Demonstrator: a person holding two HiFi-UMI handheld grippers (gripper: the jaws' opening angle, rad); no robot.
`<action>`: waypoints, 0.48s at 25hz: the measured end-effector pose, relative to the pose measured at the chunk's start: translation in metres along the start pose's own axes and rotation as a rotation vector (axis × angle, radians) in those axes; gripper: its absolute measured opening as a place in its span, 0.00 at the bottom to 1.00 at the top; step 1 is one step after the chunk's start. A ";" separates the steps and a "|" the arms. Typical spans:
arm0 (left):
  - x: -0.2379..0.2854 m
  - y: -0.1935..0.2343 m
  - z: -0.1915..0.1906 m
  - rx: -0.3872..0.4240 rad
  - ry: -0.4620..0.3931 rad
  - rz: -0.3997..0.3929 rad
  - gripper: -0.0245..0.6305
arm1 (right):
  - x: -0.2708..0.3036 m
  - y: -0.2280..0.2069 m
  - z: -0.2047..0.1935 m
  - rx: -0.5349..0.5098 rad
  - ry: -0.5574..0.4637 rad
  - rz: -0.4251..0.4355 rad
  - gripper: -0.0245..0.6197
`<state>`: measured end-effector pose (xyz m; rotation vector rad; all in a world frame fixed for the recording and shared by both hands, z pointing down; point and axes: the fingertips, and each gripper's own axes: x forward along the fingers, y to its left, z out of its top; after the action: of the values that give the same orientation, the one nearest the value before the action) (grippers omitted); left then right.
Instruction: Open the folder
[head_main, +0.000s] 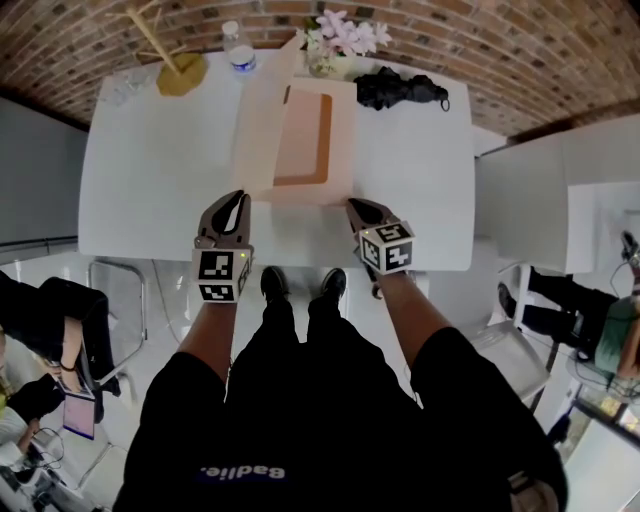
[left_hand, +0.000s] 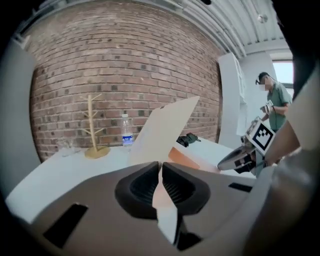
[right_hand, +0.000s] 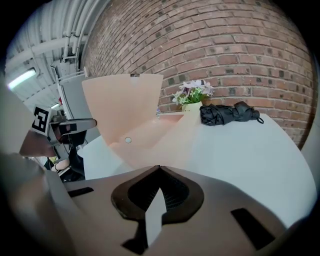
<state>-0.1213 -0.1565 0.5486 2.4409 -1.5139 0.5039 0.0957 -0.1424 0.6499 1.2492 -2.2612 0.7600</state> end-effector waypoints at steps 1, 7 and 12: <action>-0.002 0.005 0.000 -0.051 -0.014 0.013 0.08 | 0.000 0.000 0.000 -0.002 0.002 -0.001 0.08; -0.018 0.048 -0.005 -0.406 -0.114 0.117 0.07 | 0.001 0.002 0.000 -0.015 0.015 -0.004 0.08; -0.026 0.078 -0.019 -0.586 -0.158 0.202 0.07 | 0.000 0.001 0.000 -0.023 0.015 -0.002 0.08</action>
<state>-0.2053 -0.1627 0.5560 1.9200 -1.6820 -0.1036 0.0943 -0.1418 0.6500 1.2311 -2.2496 0.7378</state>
